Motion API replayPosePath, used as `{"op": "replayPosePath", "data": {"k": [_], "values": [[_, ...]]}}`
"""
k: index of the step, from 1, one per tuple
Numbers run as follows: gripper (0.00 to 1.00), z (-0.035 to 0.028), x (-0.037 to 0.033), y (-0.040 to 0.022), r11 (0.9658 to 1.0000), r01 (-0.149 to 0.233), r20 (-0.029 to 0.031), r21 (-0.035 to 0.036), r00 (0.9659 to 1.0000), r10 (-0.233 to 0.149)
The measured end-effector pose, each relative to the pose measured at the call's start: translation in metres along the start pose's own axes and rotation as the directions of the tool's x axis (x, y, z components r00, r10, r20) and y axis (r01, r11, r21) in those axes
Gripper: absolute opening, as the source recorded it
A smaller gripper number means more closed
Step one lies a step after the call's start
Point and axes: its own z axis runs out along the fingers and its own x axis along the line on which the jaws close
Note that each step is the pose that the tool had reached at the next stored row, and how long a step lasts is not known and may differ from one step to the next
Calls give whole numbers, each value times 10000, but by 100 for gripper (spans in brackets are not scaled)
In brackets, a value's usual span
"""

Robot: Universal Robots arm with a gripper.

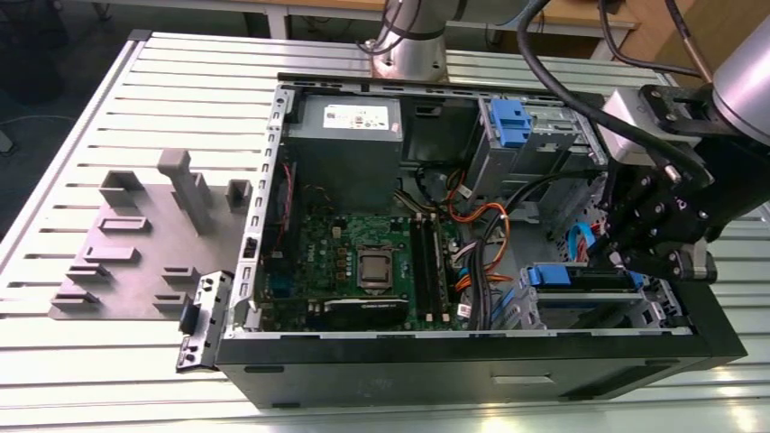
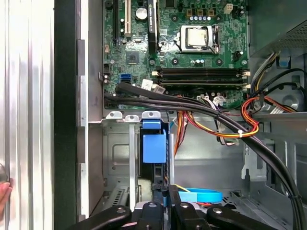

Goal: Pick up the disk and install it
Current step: 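Insert the first disk wire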

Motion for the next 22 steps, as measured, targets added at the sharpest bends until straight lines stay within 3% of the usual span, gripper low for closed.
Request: {"op": "replayPosePath", "data": {"k": [22], "values": [[16,70,13,-16,10000,1,30,-1,10000,-1]]}}
